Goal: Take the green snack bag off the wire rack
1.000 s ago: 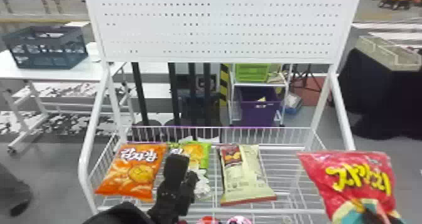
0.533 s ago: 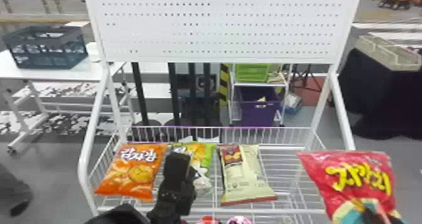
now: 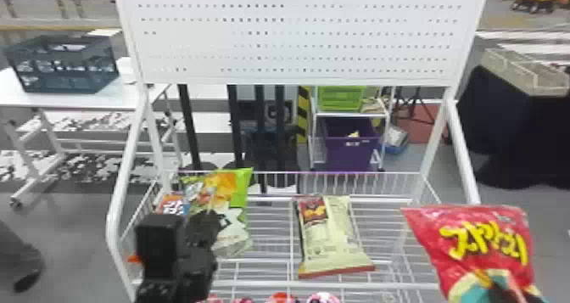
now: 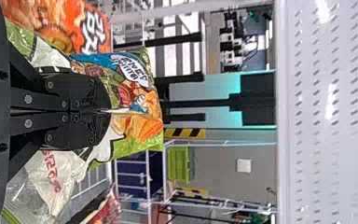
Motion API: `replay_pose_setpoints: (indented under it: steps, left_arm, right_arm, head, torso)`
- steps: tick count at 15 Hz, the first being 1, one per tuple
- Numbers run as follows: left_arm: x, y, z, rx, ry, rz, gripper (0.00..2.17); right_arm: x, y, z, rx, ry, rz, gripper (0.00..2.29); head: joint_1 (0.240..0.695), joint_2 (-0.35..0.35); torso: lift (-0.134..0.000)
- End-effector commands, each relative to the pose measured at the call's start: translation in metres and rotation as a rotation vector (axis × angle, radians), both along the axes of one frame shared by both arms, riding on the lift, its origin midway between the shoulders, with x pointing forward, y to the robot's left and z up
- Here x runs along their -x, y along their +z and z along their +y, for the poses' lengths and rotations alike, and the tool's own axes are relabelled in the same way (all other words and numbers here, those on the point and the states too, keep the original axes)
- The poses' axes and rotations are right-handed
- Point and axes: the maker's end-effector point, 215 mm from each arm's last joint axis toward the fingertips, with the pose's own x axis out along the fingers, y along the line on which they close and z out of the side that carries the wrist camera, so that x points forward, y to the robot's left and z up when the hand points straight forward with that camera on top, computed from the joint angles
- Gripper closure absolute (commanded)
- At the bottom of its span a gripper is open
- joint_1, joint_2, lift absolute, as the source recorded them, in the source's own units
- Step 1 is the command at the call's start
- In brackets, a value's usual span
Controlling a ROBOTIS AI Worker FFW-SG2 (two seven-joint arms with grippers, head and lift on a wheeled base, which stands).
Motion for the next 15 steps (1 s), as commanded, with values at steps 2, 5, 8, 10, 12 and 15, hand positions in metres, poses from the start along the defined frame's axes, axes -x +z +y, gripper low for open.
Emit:
replay_pose_setpoints:
  steps: [2, 5, 8, 10, 12, 15]
  left_arm:
    - [0.043, 0.033, 0.033, 0.035, 0.047, -0.079, 1.74]
    - [0.078, 0.047, 0.048, 0.044, 0.06, -0.115, 1.74]
    - [0.114, 0.052, 0.06, 0.021, 0.079, -0.145, 1.74]
    - [0.135, 0.062, 0.07, 0.034, 0.094, -0.187, 1.74]
    - [0.152, 0.07, 0.076, 0.046, 0.096, -0.213, 1.74]
    - [0.16, 0.076, 0.077, 0.057, 0.102, -0.237, 1.74]
  right_arm:
    - [0.0, 0.0, 0.001, -0.001, 0.002, 0.0, 2.18]
    - [0.001, -0.002, 0.001, 0.0, 0.001, 0.004, 2.18]
    - [0.001, -0.004, 0.001, -0.001, 0.001, 0.007, 2.18]
    - [0.001, -0.007, 0.0, 0.0, 0.0, 0.013, 2.18]
    - [0.001, -0.009, -0.001, -0.001, -0.002, 0.016, 2.18]
    - [0.0, -0.009, 0.0, -0.003, 0.0, 0.015, 2.18]
  head:
    - [0.499, 0.0]
    - [0.499, 0.0]
    - [0.499, 0.0]
    - [0.499, 0.0]
    - [0.499, 0.0]
    - [0.499, 0.0]
  torso:
    - [0.0]
    - [0.0]
    - [0.0]
    - [0.0]
    - [0.0]
    - [0.0]
